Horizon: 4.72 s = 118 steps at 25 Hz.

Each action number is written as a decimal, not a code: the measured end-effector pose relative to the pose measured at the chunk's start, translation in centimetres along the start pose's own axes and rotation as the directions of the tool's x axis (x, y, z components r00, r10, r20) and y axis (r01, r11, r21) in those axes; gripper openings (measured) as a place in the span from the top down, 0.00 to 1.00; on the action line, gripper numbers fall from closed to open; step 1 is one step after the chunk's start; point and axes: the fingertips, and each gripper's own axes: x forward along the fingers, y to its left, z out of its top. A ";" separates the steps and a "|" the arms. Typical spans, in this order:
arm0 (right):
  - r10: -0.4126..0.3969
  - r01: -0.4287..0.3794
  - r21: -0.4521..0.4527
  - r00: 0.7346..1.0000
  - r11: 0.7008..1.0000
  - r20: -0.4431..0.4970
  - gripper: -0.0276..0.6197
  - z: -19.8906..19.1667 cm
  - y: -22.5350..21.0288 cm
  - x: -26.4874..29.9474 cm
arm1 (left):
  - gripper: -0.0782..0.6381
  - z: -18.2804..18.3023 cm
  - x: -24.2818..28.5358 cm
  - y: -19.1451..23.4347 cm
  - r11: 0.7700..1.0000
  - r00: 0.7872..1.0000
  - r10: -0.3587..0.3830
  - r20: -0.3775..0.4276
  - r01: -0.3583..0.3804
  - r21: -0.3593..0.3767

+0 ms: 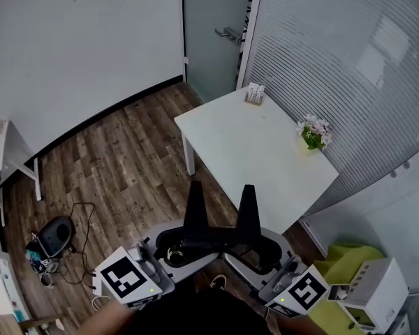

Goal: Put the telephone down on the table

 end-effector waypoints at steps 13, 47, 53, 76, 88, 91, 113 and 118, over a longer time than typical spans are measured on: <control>-0.177 0.178 -0.006 0.984 0.984 0.030 0.60 1.0 -6.9 12.8 | 0.55 2.9 0.3 15.0 0.985 0.985 -0.170 -0.034 0.171 0.025; -0.383 0.380 0.044 0.921 0.924 0.071 0.60 3.4 -30.6 12.5 | 0.55 6.3 22.0 26.2 0.923 0.915 -0.372 -0.155 0.382 0.040; -0.418 0.414 0.071 0.905 0.908 0.073 0.60 3.2 -34.1 10.0 | 0.55 5.4 26.0 25.9 0.900 0.883 -0.416 -0.219 0.434 0.042; -0.747 0.716 0.310 0.664 0.625 -0.028 0.60 -4.2 -45.5 7.3 | 0.55 -2.3 38.4 30.5 0.662 0.563 -0.732 -0.385 0.721 -0.203; -0.739 0.725 0.456 0.646 0.517 -0.189 0.60 -13.4 -48.7 6.8 | 0.55 -10.3 41.2 32.6 0.629 0.453 -0.765 -0.458 0.680 -0.378; -0.727 0.719 0.479 0.652 0.504 -0.215 0.60 -15.4 -49.9 6.6 | 0.55 -12.4 42.1 33.3 0.632 0.445 -0.767 -0.463 0.653 -0.418; -0.658 0.686 0.623 0.671 0.376 -0.342 0.60 -25.2 -58.2 4.0 | 0.55 -21.2 50.7 35.7 0.655 0.411 -0.753 -0.514 0.540 -0.529; -0.627 0.679 0.638 0.685 0.364 -0.372 0.60 -27.2 -59.4 4.2 | 0.55 -23.2 51.5 36.5 0.665 0.396 -0.745 -0.537 0.508 -0.548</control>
